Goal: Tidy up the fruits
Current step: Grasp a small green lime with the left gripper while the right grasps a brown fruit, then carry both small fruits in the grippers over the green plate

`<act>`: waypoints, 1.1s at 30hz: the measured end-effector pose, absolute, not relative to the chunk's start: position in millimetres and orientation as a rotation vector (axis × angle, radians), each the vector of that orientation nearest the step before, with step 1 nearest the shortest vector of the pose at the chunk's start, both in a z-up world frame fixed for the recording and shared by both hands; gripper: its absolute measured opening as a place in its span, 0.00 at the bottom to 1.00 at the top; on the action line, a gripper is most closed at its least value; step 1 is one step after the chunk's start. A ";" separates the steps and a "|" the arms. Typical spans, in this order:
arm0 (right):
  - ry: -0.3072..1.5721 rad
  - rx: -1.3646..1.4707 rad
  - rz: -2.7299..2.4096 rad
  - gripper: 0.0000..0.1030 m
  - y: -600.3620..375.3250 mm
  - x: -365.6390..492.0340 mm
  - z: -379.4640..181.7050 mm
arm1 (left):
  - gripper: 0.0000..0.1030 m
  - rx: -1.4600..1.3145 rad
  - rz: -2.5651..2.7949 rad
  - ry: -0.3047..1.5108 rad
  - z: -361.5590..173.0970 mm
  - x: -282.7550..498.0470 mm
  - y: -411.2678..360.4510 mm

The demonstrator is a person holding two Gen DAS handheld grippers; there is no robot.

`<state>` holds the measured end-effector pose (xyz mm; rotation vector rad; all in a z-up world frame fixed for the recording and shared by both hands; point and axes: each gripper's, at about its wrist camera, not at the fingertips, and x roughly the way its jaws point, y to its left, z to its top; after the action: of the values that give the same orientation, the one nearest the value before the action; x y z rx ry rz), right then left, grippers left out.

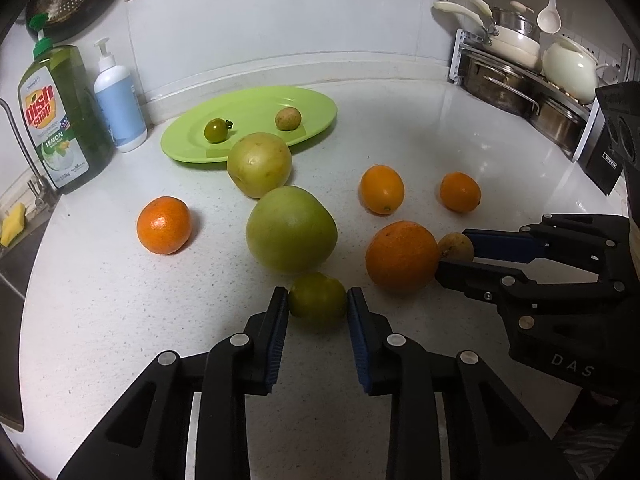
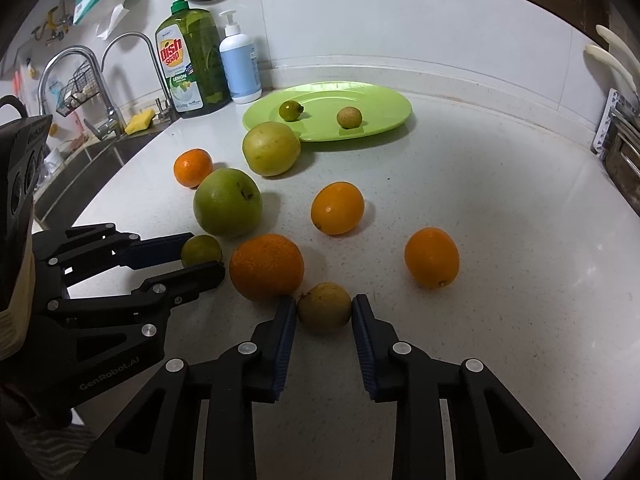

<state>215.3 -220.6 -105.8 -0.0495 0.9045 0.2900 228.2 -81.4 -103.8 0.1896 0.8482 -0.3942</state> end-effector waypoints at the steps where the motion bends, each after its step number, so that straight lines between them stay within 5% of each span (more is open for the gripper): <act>1: 0.905 -0.048 0.289 0.29 -220.5 215.3 -105.6 | 0.29 0.191 -0.395 0.848 -103.2 227.8 -81.5; 33: 0.750 0.003 0.306 0.29 -223.7 230.4 -38.2 | 0.29 0.155 -0.399 0.695 -25.7 231.8 -78.9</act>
<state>230.4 -223.7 -38.2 0.0034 0.7496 0.3058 231.8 -78.9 -25.7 0.1547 0.6949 -0.3994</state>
